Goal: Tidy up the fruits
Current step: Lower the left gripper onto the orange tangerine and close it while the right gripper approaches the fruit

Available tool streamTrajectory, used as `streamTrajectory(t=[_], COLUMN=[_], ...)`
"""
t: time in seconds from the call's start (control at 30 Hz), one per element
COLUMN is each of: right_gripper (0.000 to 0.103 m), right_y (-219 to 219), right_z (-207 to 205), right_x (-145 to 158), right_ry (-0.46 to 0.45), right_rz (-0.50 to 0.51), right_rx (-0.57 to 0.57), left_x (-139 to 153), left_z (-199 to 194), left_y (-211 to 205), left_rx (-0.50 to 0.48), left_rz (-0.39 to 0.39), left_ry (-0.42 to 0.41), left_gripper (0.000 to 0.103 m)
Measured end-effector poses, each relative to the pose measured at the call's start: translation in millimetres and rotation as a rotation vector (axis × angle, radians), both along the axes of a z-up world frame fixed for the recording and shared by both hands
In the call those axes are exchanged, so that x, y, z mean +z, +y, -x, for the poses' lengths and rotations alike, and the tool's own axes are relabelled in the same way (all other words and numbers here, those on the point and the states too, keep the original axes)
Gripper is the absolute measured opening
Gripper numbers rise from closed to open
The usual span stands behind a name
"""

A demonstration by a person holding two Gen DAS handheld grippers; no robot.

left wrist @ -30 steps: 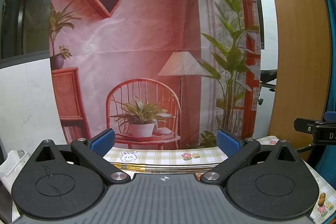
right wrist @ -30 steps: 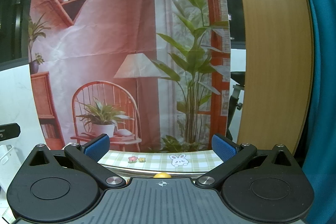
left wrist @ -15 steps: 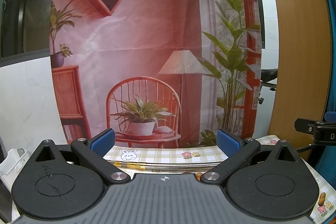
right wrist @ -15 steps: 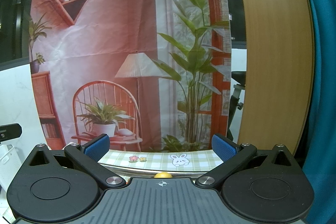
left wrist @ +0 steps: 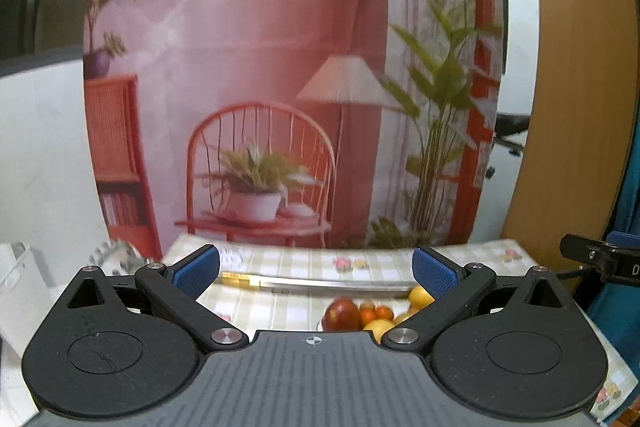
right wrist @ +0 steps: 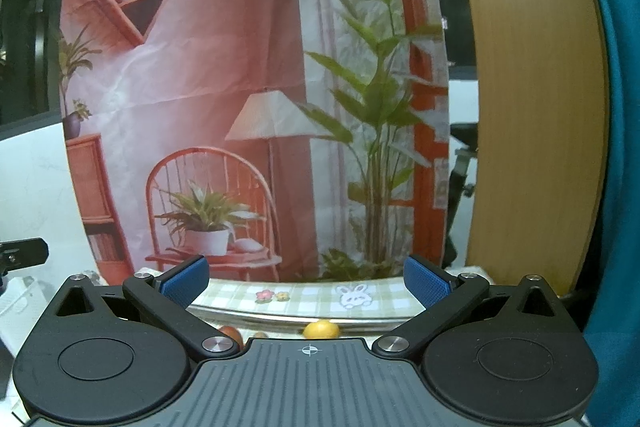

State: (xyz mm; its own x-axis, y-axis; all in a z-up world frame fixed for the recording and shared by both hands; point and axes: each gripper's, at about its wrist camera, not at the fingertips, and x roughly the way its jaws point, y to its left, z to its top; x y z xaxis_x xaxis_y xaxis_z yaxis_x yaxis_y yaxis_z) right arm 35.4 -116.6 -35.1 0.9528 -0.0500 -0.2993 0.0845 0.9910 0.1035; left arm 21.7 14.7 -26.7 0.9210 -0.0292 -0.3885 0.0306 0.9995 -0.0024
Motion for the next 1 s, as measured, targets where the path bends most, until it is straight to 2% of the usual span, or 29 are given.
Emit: streamTrajectory(t=[0.13,0.33,0.43,0.57,0.7,0.8,1.0], right_gripper=[0.103,0.103,0.103,0.103,0.103,0.103,0.103], right_y=[-13.6,-26.8,-26.7,-23.2,-30.5,-36.9,-41.1], right_z=[-17.8,-42.1,-49.6,-59.9,-71.0,-77.8,-99.8], right_x=[-19.8,-56.7,-73.0,-92.9,-108.9,-113.6,-115.0], right_ry=[0.059,0.145,0.134,0.103,0.100,0.078,0.124], right_rz=[-0.056,-0.101,-0.084,-0.002,-0.065,-0.084,-0.010], right_rx=[-0.020,-0.056,-0.068,-0.129,-0.119,-0.128,-0.096], left_x=[-19.2,-43.1,-55.9,-75.3,-87.9,-93.8,-107.5], left_z=[-16.1,-35.5,-47.8,-64.8,-81.8,-93.2,-116.2], left_y=[8.6,15.2,15.6,19.7,25.9,30.6,31.6], left_rx=[0.000,0.005,0.009,0.013,0.027,0.029,-0.017], left_rz=[0.004,-0.010,-0.027,-0.039,-0.025,-0.021,-0.039], left_ry=[0.054,0.091,0.107,0.150,0.197,0.206,0.234], left_gripper=[0.103,0.103,0.103,0.103,0.103,0.103,0.103])
